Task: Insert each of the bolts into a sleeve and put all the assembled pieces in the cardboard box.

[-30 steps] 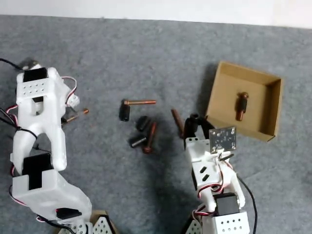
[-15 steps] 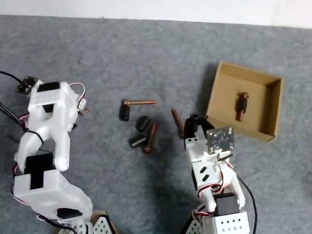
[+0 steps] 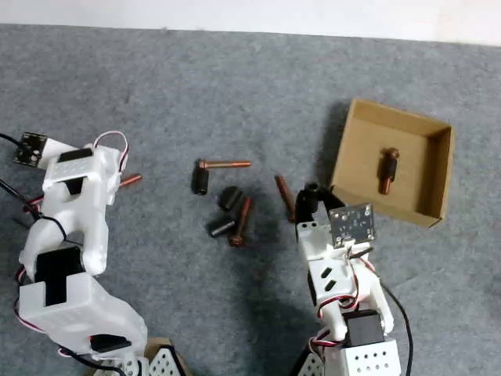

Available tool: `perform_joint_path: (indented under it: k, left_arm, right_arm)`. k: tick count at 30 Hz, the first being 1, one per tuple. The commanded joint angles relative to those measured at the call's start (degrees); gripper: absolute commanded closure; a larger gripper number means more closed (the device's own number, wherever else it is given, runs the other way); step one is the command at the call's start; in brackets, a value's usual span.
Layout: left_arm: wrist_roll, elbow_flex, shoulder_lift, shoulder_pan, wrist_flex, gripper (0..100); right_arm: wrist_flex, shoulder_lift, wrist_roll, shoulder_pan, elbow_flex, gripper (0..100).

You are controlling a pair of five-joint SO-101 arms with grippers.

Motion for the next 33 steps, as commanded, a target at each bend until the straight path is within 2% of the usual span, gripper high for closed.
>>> perform_joint_path:
  k: [1, 8, 13, 19, 33]
  left_arm:
    - [0.4, 1.1, -2.4, -0.3, -2.2, 86]
    - [0.4, 2.0, -0.6, -0.1, -3.4, 86]
    - [0.4, -3.6, 6.8, -0.4, -2.8, 86]
    - [0.4, -9.0, 9.5, -0.4, 4.1, 86]
    - [0.4, -9.5, 9.5, -0.1, 9.1, 86]
  right_arm:
    - [-2.0, -0.7, 0.5, 0.2, 6.5, 99.5]
    - [-2.0, -0.7, 0.6, 0.2, 6.6, 99.5]
    - [-2.0, -0.7, 0.6, 0.2, 6.6, 99.5]
    - [-2.0, -0.7, 0.6, 0.2, 6.6, 99.5]
    - [-2.0, -0.7, 0.6, 0.2, 6.7, 99.5]
